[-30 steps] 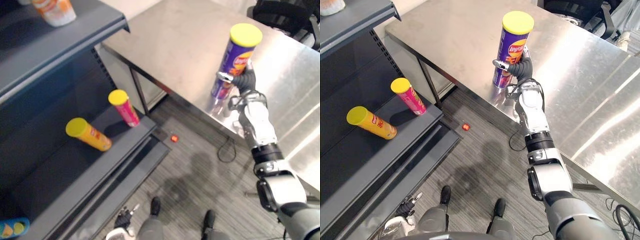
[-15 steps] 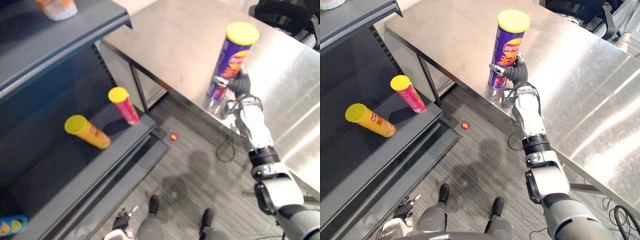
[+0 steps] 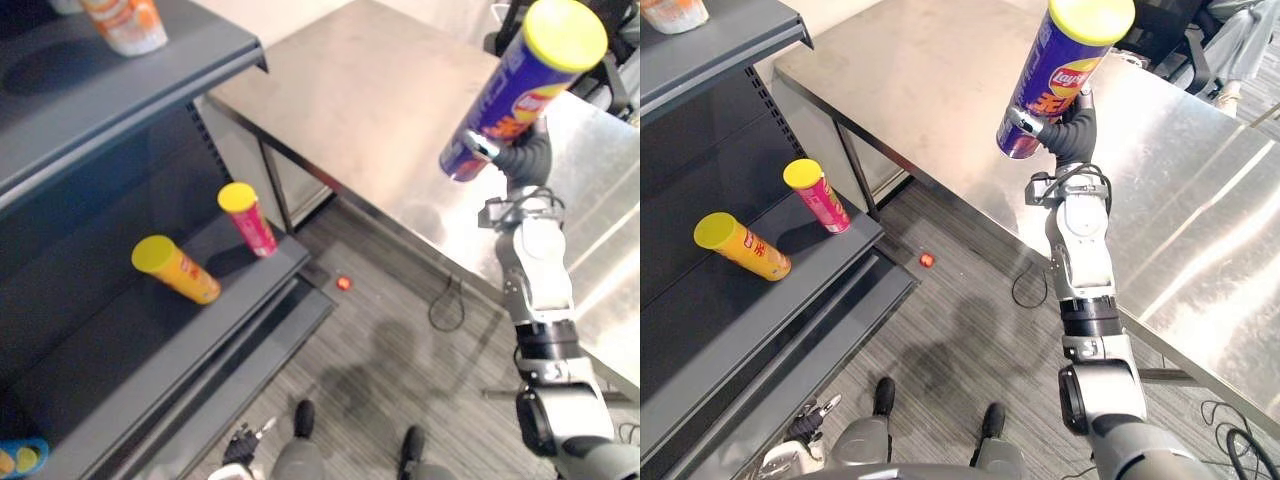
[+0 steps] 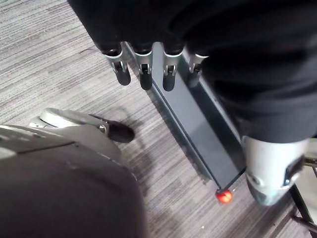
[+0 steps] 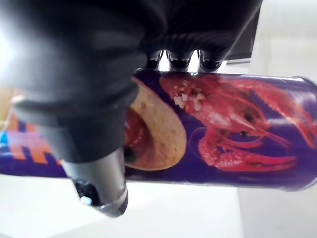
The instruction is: Put the gum and the chips on the shelf.
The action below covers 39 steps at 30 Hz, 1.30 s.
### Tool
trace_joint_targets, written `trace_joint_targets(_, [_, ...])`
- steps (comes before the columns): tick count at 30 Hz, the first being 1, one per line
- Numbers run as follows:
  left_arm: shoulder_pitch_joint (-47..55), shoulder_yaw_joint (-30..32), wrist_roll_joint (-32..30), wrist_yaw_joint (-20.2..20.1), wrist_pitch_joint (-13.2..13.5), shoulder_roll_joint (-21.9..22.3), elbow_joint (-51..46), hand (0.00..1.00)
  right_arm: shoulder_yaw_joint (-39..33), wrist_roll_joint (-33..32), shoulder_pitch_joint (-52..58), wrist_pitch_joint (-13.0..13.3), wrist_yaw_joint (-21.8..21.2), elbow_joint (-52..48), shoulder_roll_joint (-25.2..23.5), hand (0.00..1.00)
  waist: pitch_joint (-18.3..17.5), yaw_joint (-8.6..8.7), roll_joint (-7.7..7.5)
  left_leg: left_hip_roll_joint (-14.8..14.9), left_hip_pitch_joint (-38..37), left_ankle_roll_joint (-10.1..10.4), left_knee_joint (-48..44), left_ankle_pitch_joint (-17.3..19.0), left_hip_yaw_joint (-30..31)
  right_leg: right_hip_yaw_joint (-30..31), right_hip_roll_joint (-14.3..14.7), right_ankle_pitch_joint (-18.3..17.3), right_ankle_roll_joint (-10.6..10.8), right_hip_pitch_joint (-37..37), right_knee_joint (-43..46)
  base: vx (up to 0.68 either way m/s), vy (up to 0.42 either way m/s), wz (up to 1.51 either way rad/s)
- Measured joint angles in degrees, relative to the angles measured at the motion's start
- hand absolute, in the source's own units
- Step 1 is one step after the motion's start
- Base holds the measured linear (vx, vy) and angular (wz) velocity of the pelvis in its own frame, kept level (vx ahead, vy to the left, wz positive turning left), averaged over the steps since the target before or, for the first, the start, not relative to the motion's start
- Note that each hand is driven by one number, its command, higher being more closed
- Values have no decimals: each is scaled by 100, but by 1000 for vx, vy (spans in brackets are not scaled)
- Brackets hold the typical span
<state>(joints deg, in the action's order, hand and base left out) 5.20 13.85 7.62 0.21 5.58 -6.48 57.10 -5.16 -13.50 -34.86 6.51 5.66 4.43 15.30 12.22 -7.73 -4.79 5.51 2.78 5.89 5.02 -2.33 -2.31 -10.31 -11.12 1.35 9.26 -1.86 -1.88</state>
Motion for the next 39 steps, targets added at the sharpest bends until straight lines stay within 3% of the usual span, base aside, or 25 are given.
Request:
trace_joint_targets(16, [383, 16, -291, -53, -2, -41, 210, 0, -412, -117, 2574, 184, -758, -1578, -72, 100, -621, 452, -43, 34, -220, 20, 39, 10, -322, 359, 32, 11, 20, -26, 18, -28, -11, -11])
trace_joint_targets(28, [492, 120, -392, -63, -8, -26, 211, 0, -554, -279, 3395, 217, -985, -1829, -407, 100, -735, 539, -50, 36, -380, 59, 30, 71, -555, 614, 33, -31, 15, -134, 253, -17, -3, -10])
trace_joint_targets(30, [488, 119, -367, -66, -14, -46, 212, 0, -472, -282, 3484, 217, -983, -1826, -509, 100, -703, 561, -69, 40, -64, 44, -682, 399, -545, 700, -31, -324, -8, -454, 916, -48, 4, -4])
trace_joint_targets(31, [483, 122, -328, -69, -18, -43, 225, 0, -350, -283, 3486, 217, -985, -1826, -499, 100, -652, 572, -40, 65, 158, 37, -1221, 637, -483, 711, -59, -503, -6, -566, 1280, -43, -8, 7])
trace_joint_targets(34, [481, 200, -94, -124, -76, 5, 235, 0, 121, -286, 3445, 217, -994, -1811, -500, 100, -512, 563, 94, 164, 521, 75, -1841, 866, -123, 474, -31, -742, -75, -590, 1720, -125, -59, 38])
trace_joint_targets(37, [487, 301, 118, -191, -72, 85, 216, 0, 554, -297, 3306, 217, -999, -1764, -497, 100, -464, 532, 216, 226, 873, 251, -1555, 512, 598, -222, 18, -862, -280, -690, 1825, -163, -152, 126])
trace_joint_targets(38, [458, 366, 116, -188, -77, 134, 171, 0, 594, -323, 3197, 229, -999, -1763, -461, 100, -445, 530, 357, 293, 1049, 296, -1167, 320, 1054, -633, 152, -940, -414, -726, 1834, -127, -168, 147])
trace_joint_targets(39, [433, 398, 118, -184, -81, 131, 167, 0, 592, -333, 3159, 231, -991, -1750, -463, 100, -431, 481, 358, 363, 1037, 321, -853, 314, 1045, -721, 212, -983, -519, -751, 1766, -217, -251, 180])
